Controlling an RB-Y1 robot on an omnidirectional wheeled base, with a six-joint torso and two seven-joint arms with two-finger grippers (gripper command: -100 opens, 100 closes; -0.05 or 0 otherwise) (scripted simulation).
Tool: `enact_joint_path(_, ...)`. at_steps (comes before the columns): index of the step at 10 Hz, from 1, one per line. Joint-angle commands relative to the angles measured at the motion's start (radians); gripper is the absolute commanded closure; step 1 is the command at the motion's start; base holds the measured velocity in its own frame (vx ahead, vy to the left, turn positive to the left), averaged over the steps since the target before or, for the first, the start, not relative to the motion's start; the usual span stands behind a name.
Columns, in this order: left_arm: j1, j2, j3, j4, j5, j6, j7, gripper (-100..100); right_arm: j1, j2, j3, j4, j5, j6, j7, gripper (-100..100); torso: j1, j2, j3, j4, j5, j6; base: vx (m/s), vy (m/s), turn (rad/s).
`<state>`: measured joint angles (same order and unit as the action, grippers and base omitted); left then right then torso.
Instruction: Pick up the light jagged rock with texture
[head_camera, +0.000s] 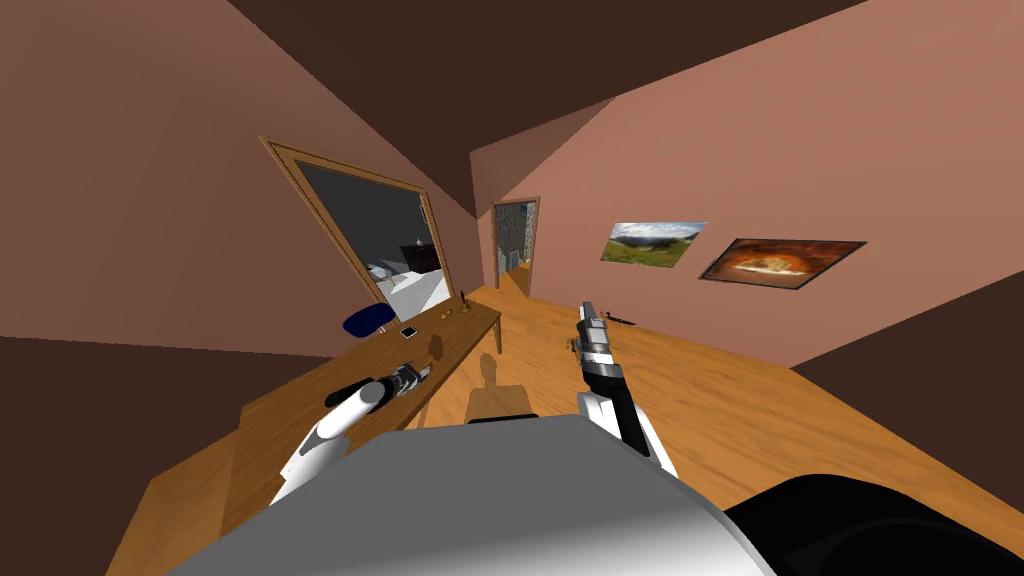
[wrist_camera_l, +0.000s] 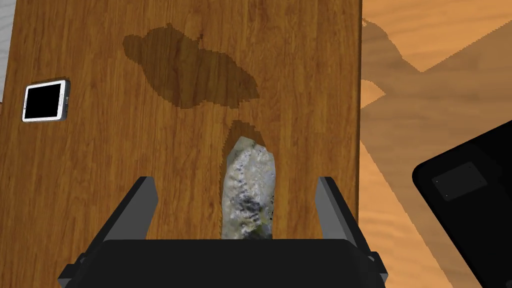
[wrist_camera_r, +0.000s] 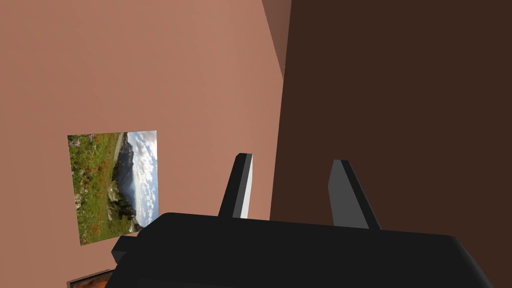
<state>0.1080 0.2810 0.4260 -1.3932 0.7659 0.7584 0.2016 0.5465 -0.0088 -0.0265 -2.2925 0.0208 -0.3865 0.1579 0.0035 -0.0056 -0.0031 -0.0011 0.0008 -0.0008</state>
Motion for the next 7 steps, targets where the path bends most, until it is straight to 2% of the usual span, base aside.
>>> enact_joint_path(1,0.001,0.007,0.001,0.047,0.014,0.040,0.005,-100,0.000,0.000,0.000,0.000,0.000,0.000,0.000,0,0.000,0.000,0.000,0.000,0.000,0.000,0.089,0.083,-0.218)
enact_joint_path(2,0.001,0.007,0.001,0.047,0.014,0.040,0.005,-100,0.000,0.000,0.000,0.000,0.000,0.000,0.000,0,0.002,-0.001,-0.001,0.000,0.000,0.000,0.059,0.083,-0.086)
enact_joint_path(6,0.010,0.033,0.003,0.161,0.037,0.117,0.015,-100,0.000,0.000,0.000,0.000,0.000,0.000,0.000,0,0.003,-0.001,0.000,0.000,0.001,0.000,0.068,0.102,-0.145)
enact_joint_path(7,0.010,0.033,0.003,0.161,0.037,0.117,0.015,-100,0.000,0.000,0.000,0.000,0.000,0.000,0.000,0,0.004,-0.001,-0.001,0.000,0.001,-0.001,0.044,0.086,-0.026)
